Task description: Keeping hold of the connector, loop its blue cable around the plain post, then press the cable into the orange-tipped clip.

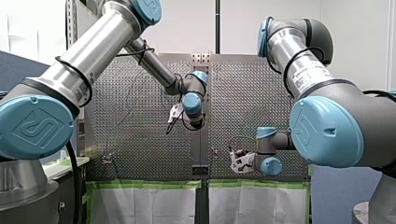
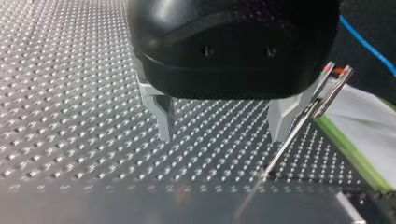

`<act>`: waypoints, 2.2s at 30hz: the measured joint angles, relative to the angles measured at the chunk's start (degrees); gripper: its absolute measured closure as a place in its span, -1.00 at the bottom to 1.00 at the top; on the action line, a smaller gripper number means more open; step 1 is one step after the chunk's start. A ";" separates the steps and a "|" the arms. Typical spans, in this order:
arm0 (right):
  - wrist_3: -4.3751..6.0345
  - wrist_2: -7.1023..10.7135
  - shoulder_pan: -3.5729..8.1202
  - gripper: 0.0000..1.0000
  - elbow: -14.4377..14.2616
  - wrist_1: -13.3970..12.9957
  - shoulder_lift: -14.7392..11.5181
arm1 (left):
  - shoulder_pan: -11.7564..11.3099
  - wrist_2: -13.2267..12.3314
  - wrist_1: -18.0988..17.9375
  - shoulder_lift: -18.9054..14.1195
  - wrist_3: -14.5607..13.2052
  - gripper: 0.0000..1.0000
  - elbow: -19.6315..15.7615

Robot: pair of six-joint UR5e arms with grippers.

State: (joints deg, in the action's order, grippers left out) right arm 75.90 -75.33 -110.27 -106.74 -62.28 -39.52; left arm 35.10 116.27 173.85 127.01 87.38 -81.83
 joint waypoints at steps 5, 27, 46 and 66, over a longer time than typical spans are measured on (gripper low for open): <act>-0.05 0.94 -0.17 1.00 0.01 -0.22 0.00 | -0.66 0.17 2.99 0.00 -0.39 -1.00 1.57; -1.50 1.17 -0.62 1.00 -0.01 0.26 0.00 | -0.46 -1.03 15.48 1.66 -0.73 -1.00 1.65; -1.26 1.61 -1.26 1.00 -0.01 -0.22 0.00 | -1.26 -4.70 26.04 6.93 -3.96 -1.00 10.17; -1.09 1.72 -1.64 1.00 -0.01 -0.47 0.00 | -3.42 -3.51 37.03 14.14 -4.43 -1.00 20.62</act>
State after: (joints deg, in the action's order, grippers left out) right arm 74.81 -73.62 -111.91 -106.75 -62.75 -39.52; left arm 31.68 112.75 210.88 141.16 82.95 -61.21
